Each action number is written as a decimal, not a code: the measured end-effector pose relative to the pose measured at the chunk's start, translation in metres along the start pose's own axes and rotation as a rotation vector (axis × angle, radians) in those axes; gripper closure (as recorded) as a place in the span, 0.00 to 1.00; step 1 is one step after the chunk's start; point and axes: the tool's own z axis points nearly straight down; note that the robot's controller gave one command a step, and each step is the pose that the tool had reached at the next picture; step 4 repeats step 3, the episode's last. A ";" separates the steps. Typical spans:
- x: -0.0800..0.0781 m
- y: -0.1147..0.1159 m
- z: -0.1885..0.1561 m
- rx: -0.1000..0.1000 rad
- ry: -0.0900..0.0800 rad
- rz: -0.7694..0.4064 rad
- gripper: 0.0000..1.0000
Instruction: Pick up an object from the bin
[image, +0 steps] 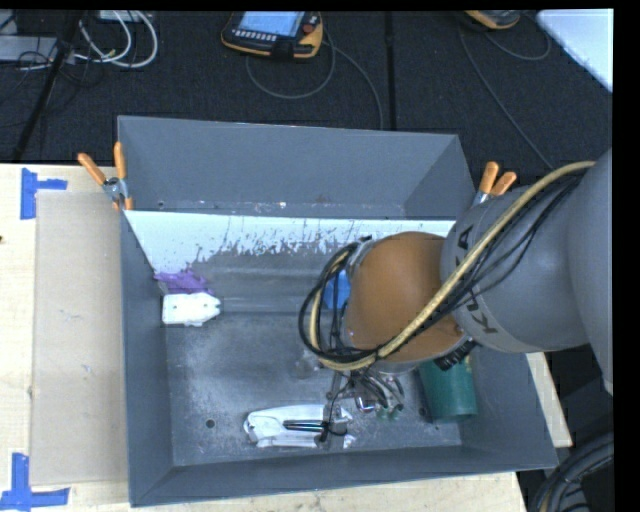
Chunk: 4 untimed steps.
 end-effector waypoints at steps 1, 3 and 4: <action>0.011 -0.005 0.051 -0.001 -0.020 -0.158 1.00; 0.006 0.004 -0.143 -0.001 -0.025 -0.147 1.00; 0.006 0.004 -0.143 -0.001 -0.025 -0.147 1.00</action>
Offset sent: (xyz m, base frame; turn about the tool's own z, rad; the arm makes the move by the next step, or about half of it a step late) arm 0.0000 0.0000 0.0000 0.0000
